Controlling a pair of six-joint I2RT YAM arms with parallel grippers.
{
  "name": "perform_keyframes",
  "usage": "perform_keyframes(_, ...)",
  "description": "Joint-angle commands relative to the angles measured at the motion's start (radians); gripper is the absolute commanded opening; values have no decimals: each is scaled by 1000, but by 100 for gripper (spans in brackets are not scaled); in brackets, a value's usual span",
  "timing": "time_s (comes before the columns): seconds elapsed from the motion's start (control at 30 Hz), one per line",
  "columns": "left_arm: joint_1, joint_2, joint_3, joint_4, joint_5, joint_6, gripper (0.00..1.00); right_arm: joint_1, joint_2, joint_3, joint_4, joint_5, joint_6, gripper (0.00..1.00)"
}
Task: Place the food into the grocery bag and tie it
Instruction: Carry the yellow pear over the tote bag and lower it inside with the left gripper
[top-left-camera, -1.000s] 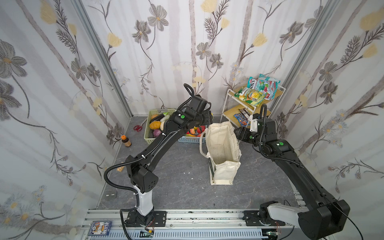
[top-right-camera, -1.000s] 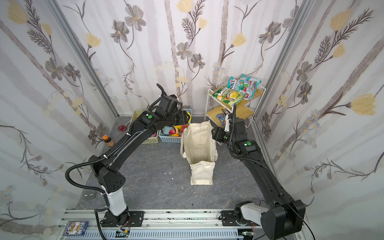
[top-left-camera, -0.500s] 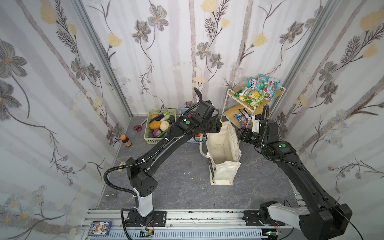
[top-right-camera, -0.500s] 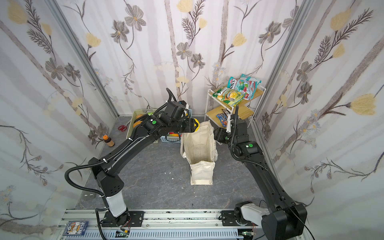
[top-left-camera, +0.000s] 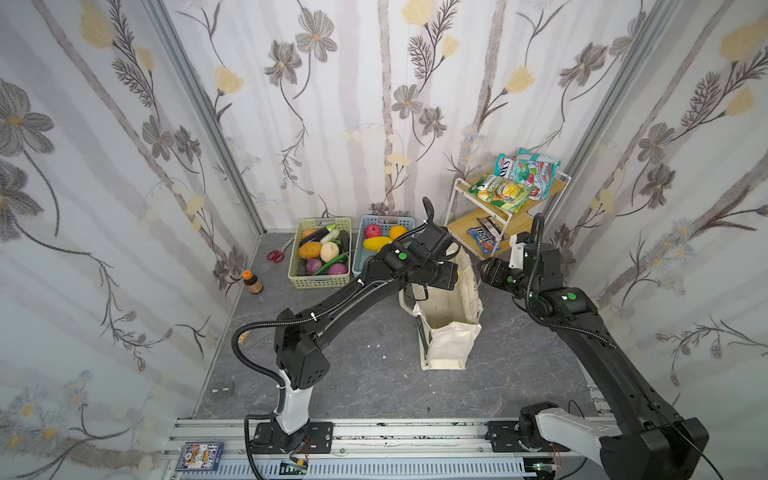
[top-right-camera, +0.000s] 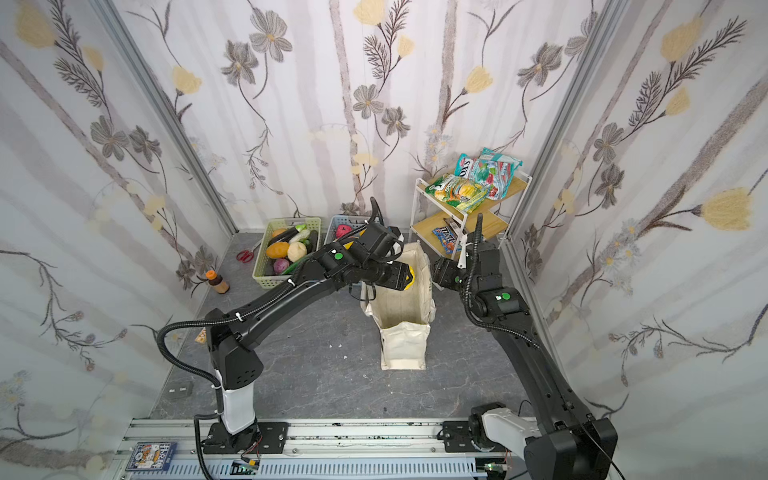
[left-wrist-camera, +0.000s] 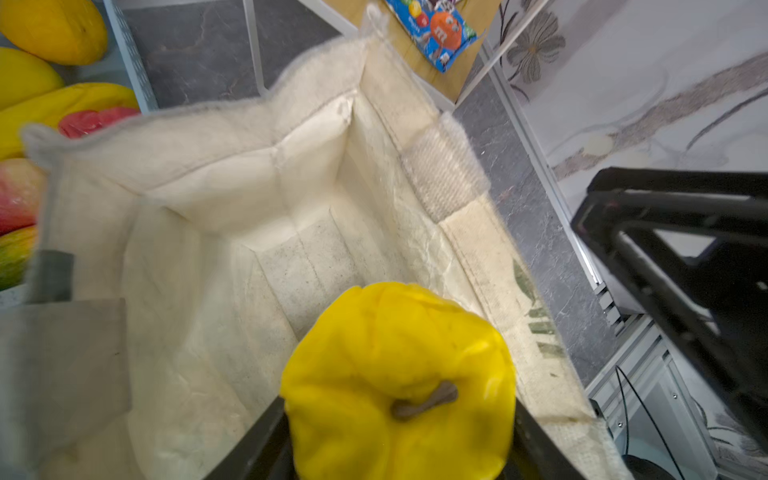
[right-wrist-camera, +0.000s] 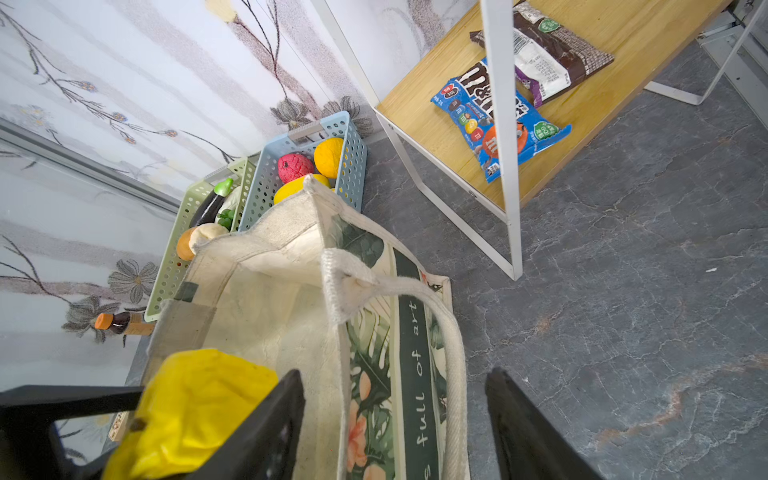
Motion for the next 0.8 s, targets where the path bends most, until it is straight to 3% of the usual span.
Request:
perform_keyframes(0.0, -9, 18, -8, -29, -27, 33, 62, -3, -11, -8, 17, 12, 9, 70)
perform_keyframes(0.23, -26, 67, -25, -30, -100, 49, 63, -4, -30, -24, 17, 11, 9, 70)
perform_keyframes(0.77, -30, 177, -46, -12, -134, 19, 63, -11, -46, -12, 21, 4, -6, 70)
